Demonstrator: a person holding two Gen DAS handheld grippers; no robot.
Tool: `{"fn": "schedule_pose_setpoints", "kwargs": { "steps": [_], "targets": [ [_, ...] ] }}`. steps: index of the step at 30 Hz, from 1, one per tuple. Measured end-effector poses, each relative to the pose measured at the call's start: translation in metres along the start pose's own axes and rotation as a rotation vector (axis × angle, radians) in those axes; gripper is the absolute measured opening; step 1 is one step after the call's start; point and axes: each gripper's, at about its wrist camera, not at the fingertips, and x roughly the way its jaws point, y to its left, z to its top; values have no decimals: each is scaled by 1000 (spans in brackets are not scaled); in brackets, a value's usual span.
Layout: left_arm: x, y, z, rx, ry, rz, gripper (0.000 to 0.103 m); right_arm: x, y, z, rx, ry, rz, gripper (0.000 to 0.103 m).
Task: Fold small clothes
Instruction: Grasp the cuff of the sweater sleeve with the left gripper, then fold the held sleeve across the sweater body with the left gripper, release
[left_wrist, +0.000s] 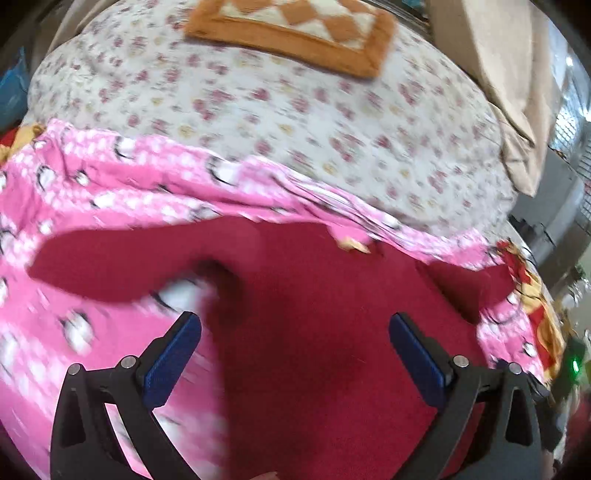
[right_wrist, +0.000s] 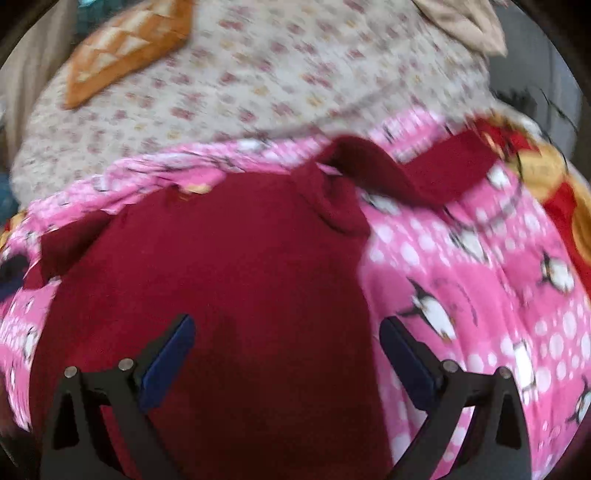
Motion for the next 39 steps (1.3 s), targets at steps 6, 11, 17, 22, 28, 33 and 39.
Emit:
{"fn": "schedule_pose_setpoints", "kwargs": {
  "steps": [6,11,17,22,28,33,39],
  "targets": [
    [7,122,21,-119,59,129,91,27,43,-17,-192,169,128,102],
    [8,236,15,-326,101,65,91,33,54,-23,-248,168,69,103],
    [16,310,4,-614,64,-152,89,38,56,-21,-242,154,69,103],
    [31,309,12,-638,58,-193,89,36,55,-22,-237,143,69,103],
    [39,308,15,-657,33,-172,39,36,54,-23,-232,133,69,103],
    [34,309,14,-655,5,-69,21,36,54,-23,-229,129,72,103],
    [35,305,1,-729,-2,-296,28,36,54,-22,-229,129,72,103]
  ]
}}
